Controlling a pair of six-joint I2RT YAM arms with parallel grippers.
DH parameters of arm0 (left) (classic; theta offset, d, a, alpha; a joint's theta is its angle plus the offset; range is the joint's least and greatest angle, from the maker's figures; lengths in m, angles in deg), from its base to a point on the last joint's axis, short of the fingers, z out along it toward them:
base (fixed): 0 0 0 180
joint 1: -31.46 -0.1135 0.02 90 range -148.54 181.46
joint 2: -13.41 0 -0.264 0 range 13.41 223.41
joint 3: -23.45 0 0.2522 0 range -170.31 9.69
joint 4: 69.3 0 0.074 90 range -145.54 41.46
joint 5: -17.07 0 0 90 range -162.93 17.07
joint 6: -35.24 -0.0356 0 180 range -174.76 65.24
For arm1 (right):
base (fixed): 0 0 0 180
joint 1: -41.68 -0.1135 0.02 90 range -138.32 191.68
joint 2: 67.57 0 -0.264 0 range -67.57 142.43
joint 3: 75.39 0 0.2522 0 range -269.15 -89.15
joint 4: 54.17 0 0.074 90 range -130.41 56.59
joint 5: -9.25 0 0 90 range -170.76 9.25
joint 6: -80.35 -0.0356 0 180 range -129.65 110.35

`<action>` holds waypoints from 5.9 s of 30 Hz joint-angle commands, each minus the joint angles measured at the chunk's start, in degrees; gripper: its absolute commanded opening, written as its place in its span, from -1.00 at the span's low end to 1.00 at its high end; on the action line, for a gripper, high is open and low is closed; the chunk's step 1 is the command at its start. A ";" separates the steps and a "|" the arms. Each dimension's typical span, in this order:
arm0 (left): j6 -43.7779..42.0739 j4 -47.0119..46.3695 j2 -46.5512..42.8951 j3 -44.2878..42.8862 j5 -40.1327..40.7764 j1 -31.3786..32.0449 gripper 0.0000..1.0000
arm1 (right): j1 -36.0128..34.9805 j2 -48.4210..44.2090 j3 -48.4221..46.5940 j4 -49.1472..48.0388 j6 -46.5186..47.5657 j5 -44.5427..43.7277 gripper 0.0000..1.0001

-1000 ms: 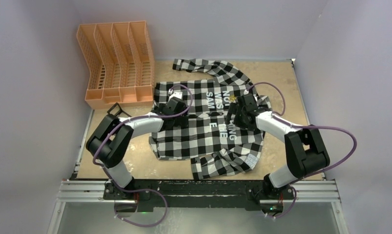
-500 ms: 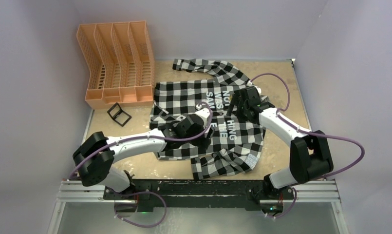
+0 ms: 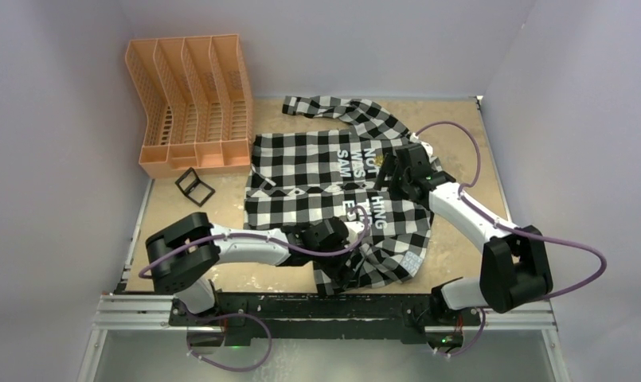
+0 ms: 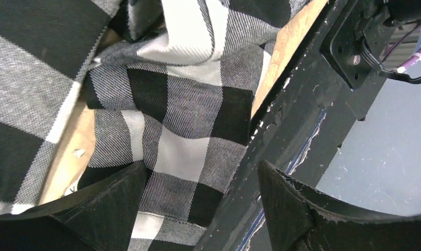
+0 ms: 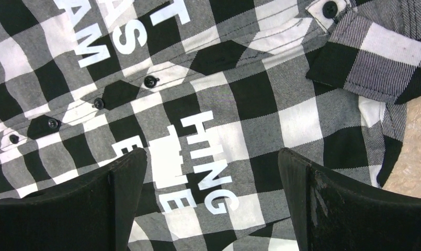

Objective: Remove the brooch from the garment

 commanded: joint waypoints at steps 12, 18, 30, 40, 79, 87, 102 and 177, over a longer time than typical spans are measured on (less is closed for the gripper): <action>11.47 6.68 -17.15 15.58 16.93 -6.85 0.53 | 0.10 0.10 1.19 -3.26 -1.60 -1.08 0.97; 14.54 17.48 -30.12 18.03 28.23 -10.30 0.49 | 0.16 4.76 -2.48 -4.51 -0.81 -0.93 0.97; -1.28 8.67 -12.42 -6.76 32.81 -13.37 0.48 | 4.73 13.65 -8.35 -6.90 1.96 -0.35 0.88; -7.11 -2.52 12.36 -23.35 23.51 -22.51 0.43 | 8.41 18.78 -12.36 -8.01 2.44 1.96 0.84; -4.44 -16.34 -3.30 -1.28 18.11 -25.32 0.43 | 8.32 -0.85 4.32 -18.70 3.27 16.49 0.70; -2.68 -27.07 6.51 -9.30 8.42 -25.31 0.38 | 9.49 9.38 0.56 -23.68 3.15 21.10 -0.07; -2.15 -31.60 20.98 -21.78 2.21 -25.34 0.31 | 12.84 19.46 -2.70 -29.82 0.73 26.68 -0.45; 18.11 -38.74 42.33 -38.52 -8.04 -26.59 -0.29 | 14.94 27.85 -3.80 -30.99 2.53 26.93 -0.79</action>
